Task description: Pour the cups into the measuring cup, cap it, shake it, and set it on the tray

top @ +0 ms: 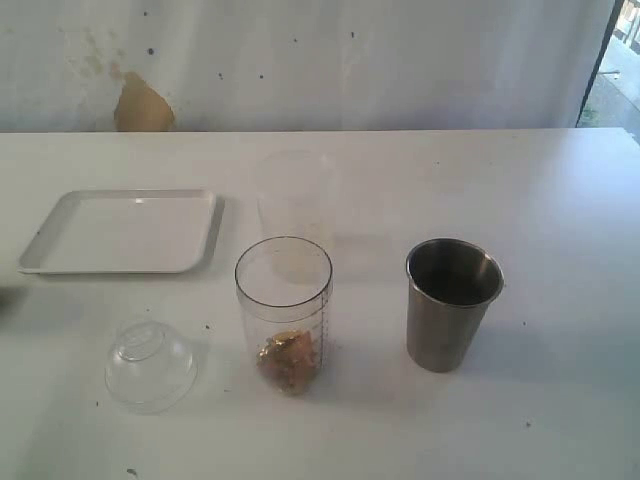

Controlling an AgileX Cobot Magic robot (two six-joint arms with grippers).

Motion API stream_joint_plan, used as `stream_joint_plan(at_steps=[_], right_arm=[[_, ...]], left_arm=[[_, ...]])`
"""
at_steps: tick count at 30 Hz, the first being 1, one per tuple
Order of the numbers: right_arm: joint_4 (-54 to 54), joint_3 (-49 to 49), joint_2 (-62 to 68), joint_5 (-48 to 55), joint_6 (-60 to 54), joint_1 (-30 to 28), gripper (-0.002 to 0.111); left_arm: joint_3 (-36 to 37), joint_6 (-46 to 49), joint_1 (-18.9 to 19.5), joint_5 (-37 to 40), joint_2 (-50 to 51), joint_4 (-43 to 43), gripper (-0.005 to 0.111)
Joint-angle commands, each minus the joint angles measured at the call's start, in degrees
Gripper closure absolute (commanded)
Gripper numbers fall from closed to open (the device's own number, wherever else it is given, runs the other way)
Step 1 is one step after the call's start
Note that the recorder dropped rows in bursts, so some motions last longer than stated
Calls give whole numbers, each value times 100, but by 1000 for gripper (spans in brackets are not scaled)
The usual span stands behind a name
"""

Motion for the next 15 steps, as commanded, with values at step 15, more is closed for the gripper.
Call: stream_joint_plan(at_steps=[15], right_arm=[[-744,31,-27,-4733,446,-40,108]], left_arm=[[38,-16,-8,-61,-26,15,107]])
